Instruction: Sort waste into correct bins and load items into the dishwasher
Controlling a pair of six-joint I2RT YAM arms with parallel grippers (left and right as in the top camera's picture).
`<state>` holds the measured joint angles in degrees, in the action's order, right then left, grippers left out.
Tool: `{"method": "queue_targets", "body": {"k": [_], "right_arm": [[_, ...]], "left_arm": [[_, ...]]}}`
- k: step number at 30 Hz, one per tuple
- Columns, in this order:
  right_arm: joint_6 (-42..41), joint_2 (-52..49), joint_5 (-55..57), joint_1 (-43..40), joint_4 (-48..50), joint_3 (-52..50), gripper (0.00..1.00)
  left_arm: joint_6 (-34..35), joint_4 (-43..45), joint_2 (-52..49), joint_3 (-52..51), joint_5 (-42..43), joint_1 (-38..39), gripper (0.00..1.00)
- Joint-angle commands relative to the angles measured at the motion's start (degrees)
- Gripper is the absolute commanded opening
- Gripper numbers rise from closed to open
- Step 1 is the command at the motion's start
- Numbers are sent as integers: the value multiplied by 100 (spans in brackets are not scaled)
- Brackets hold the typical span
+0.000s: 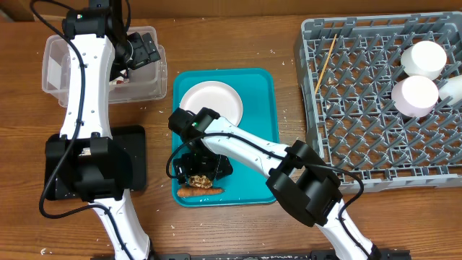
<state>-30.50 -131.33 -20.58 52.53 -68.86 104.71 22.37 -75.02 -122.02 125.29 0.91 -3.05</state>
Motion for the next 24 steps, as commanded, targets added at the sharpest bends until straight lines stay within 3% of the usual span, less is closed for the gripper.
{"method": "queue_targets", "body": {"k": [1, 5, 10, 18, 24], "right_arm": [[-271, -72, -28, -22, 9, 2, 99], [-413, -72, 50, -20, -37, 2, 88], [-719, -72, 256, -20, -98, 2, 89], [-772, -72, 293, -20, -109, 2, 64], [-772, -70, 328, -50, -332, 131, 53]], "left_arm": [[37, 26, -13, 48, 15, -33, 100], [37, 24, -13, 48, 15, -35, 100], [35, 20, -13, 48, 15, -33, 100], [37, 2, -13, 48, 15, -33, 100], [35, -22, -13, 48, 15, -33, 100]]}}
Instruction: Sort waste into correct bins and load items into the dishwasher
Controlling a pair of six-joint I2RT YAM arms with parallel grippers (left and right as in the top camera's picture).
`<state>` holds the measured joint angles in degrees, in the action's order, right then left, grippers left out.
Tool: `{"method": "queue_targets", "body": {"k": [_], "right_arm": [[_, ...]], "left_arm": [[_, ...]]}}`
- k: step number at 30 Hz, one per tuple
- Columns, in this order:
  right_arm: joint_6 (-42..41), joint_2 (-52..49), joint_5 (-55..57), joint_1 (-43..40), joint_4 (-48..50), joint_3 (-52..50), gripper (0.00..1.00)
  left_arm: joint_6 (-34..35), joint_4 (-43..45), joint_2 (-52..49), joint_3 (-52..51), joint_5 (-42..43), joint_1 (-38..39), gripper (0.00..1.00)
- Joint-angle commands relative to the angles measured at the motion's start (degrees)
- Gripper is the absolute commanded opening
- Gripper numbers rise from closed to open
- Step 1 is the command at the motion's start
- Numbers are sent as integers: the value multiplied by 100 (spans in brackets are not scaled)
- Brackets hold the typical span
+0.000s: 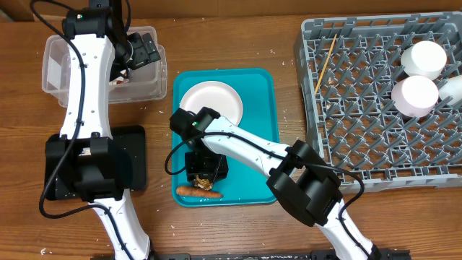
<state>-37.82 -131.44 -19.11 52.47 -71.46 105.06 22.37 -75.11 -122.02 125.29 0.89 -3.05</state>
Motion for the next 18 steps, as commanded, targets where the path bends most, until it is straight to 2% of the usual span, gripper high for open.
{"method": "queue_targets", "body": {"k": [1, 12, 14, 18], "right_arm": [[-42, -59, 243, -63, -146, 160, 53], [-74, -59, 1005, -702, -994, 852, 55], [83, -59, 907, -894, -1049, 857, 55], [807, -59, 35, -1182, -1005, 855, 56]], "left_arm": [[35, -11, -13, 48, 17, -33, 100], [35, -24, -13, 48, 20, -33, 100], [35, -35, -13, 48, 20, -33, 100], [35, -138, -13, 48, 20, -33, 100]]}}
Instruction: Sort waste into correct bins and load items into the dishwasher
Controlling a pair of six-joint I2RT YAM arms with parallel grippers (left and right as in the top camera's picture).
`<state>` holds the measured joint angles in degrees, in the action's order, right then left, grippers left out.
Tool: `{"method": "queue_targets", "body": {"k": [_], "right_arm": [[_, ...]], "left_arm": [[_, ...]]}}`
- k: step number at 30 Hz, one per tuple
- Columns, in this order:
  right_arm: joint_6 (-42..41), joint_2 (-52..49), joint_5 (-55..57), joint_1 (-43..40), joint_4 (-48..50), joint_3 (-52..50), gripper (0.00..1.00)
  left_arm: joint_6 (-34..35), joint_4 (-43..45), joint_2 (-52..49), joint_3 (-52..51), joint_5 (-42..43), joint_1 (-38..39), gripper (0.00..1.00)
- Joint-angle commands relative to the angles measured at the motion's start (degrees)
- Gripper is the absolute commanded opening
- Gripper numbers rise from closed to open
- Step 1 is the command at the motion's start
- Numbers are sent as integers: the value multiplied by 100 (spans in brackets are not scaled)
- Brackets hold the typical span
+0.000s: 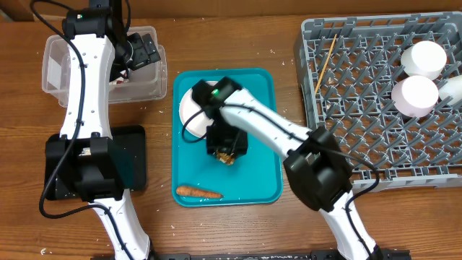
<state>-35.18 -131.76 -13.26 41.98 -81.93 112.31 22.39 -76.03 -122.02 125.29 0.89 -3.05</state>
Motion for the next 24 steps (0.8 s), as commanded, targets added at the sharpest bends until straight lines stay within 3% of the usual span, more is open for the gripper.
{"method": "queue_targets", "body": {"k": [1, 5, 9, 16, 22, 24], "right_arm": [[728, -26, -787, -157, 68, 129, 56], [994, -26, -999, -87, 76, 129, 61], [997, -26, -997, 44, 79, 129, 86], [994, 46, -837, -236, -133, 306, 88], [994, 492, 503, -1244, -957, 1320, 88], [992, 656, 800, -1672, -1187, 1762, 100]], "left_arm": [[33, -50, -13, 48, 20, -31, 100], [33, -96, -13, 48, 46, -24, 100], [13, -229, -13, 48, 284, -24, 100], [-1196, -304, -13, 48, 1600, 111, 100], [-1410, -323, -13, 48, 1521, 420, 100], [-1408, -382, -13, 48, 1523, 442, 100]]}}
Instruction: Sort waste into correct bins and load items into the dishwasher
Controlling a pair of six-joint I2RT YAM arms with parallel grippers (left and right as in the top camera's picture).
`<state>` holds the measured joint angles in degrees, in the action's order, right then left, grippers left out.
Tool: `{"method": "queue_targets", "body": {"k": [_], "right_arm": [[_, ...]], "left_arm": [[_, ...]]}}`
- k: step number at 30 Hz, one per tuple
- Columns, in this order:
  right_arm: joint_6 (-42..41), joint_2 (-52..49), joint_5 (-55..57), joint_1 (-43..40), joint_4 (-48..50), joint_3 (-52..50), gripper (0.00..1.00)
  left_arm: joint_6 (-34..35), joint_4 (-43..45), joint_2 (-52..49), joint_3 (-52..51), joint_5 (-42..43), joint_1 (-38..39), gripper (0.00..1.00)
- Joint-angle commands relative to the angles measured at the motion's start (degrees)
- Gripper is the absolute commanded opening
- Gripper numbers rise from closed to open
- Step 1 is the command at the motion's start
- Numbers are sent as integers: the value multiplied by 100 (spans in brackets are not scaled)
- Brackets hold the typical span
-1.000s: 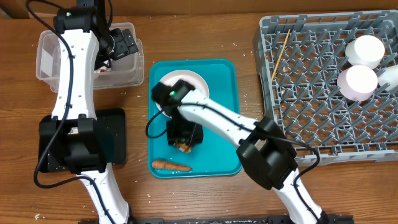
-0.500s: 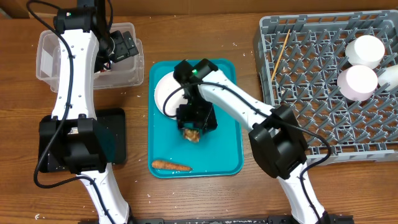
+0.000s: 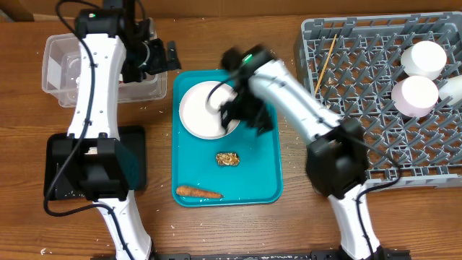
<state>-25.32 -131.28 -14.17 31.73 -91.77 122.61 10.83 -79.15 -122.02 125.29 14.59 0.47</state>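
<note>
My right gripper hovers, blurred by motion, over the right edge of the white plate on the teal tray; its jaws look spread with nothing in them. A brown food lump lies loose in the tray's middle. A carrot lies along the tray's front edge. My left gripper hangs open and empty between the clear bin and the tray's far left corner.
A black bin sits left of the tray. The grey dish rack on the right holds two white cups and a chopstick. Crumbs dot the wooden table.
The food lump now lies free on the tray's middle, and my right gripper has gone up to the plate's right edge. My left gripper has shifted right, from over the clear bin to beside it.
My right gripper was down at the food lump beside the carrot at the tray's front. Then it had the lump at the tray's middle, the carrot left behind. Now the lump lies there alone and the gripper is over the plate. My left arm stayed over the clear bin until now.
</note>
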Motion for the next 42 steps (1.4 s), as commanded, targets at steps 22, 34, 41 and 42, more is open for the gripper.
{"method": "queue_targets", "body": {"k": [22, 34, 41, 42], "right_arm": [[-13, 848, 315, -5482, 389, 1843, 100], [-13, 848, 317, -5971, 387, 1843, 100], [-13, 848, 315, -5971, 387, 1843, 100], [-13, 848, 315, -5971, 387, 1843, 100]], "left_arm": [[-444, -1399, -15, -345, 63, 2166, 100], [-275, -988, -15, -2022, -584, 3145, 100], [160, -286, -15, -2719, -1202, 3075, 100], [155, -170, -13, -2817, -1200, 3073, 100]]}}
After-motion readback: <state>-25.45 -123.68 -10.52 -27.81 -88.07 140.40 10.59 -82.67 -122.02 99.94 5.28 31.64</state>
